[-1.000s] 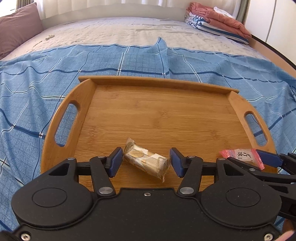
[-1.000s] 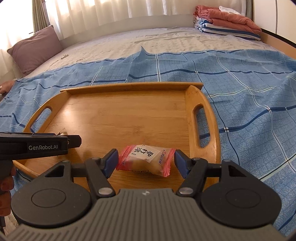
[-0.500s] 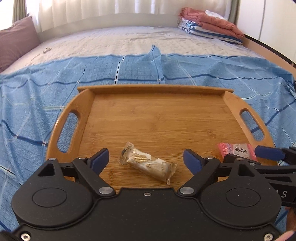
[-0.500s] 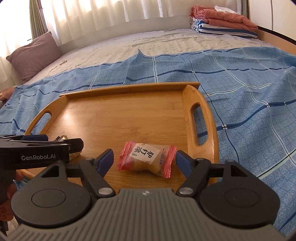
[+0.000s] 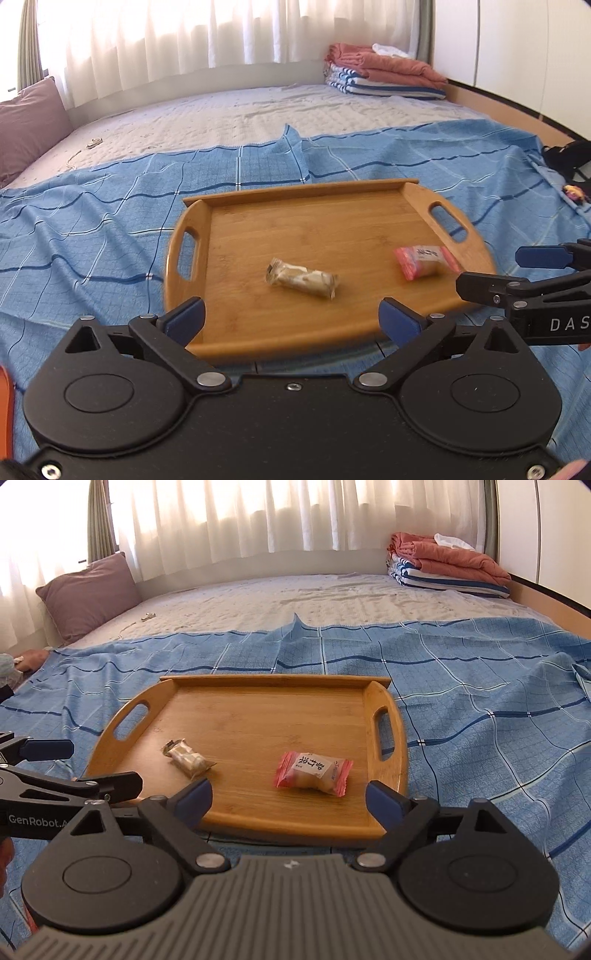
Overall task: Organize snacks
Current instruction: 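Withdraw both grippers from the tray back toward the snack pile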
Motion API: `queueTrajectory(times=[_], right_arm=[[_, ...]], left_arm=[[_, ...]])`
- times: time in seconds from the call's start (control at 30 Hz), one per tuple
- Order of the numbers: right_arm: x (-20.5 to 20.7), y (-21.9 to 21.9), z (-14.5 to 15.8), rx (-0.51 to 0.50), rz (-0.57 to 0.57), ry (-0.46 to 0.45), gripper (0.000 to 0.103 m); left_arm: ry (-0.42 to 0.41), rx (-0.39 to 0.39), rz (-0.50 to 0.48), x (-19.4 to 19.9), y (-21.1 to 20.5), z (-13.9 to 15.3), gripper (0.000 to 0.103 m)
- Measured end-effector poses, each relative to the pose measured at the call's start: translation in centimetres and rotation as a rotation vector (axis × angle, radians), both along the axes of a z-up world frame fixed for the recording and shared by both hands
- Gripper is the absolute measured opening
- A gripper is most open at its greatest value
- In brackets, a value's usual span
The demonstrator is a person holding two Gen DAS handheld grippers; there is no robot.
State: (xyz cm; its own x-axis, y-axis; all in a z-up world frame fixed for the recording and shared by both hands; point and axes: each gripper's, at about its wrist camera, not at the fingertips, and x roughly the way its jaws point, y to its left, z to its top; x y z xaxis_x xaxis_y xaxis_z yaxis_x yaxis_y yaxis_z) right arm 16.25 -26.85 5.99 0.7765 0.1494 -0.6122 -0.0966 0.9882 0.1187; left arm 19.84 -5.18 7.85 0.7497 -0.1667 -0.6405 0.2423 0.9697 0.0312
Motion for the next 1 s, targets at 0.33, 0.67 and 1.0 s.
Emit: queueTrajectory(times=[0.33,0.67,1.0], right_arm=[[-7.4,1.8,0.2,-0.03,0.051,-0.048,0.097],[-11.8,3.4,-1.9,-0.077,0.082,-0.046,0.099],[-12.7,4.2,-3.6,-0.089,0.092,-0.021,0.102]], left_arm=[[-0.015,-0.086,0.009,-7.5,3.4,0.4,0.102],[-0.013,-0.078,0.013,-13.1,5.1,-1.9,0.103],[-0.001,-0.042,0.03,-16.1,6.7,-4.1,0.103]])
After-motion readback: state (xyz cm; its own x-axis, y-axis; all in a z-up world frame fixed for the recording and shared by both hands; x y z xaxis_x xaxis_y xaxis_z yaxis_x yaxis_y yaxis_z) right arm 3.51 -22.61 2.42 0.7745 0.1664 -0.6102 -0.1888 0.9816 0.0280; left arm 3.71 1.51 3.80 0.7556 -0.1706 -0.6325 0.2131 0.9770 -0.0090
